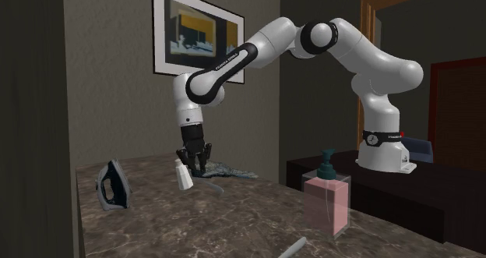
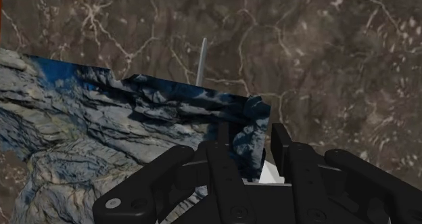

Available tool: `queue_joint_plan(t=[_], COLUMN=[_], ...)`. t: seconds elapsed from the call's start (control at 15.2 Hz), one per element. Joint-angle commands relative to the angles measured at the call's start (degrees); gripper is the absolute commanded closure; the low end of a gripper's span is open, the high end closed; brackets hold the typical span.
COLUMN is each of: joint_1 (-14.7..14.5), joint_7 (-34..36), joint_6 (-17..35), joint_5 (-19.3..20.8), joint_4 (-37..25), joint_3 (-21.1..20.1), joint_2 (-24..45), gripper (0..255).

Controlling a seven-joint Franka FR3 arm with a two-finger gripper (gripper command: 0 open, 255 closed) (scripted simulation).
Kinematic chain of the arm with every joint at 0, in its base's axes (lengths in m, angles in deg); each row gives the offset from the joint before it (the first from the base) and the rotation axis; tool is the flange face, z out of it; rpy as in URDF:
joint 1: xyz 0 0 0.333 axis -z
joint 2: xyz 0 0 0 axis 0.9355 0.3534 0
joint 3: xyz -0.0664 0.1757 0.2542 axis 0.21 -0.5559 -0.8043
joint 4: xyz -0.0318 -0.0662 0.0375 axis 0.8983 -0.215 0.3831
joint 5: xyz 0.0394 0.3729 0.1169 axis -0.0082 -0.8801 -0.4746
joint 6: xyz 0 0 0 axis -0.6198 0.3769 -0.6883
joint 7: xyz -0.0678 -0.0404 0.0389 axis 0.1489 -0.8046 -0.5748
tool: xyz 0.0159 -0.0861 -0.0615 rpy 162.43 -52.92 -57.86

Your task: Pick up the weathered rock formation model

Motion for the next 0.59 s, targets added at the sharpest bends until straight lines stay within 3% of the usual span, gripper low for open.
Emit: queue_joint_plan(t=[0.0, 0.53], joint_1=[0.00, -0.29], joint_7=[-0.01, 0.33], joint_6=[0.01, -1.99], joint_5=[0.01, 0.42], joint_4=[-0.01, 0.74], joint_3=[0.00, 0.38], joint_2=[0.00, -2.76], gripper=[255, 255])
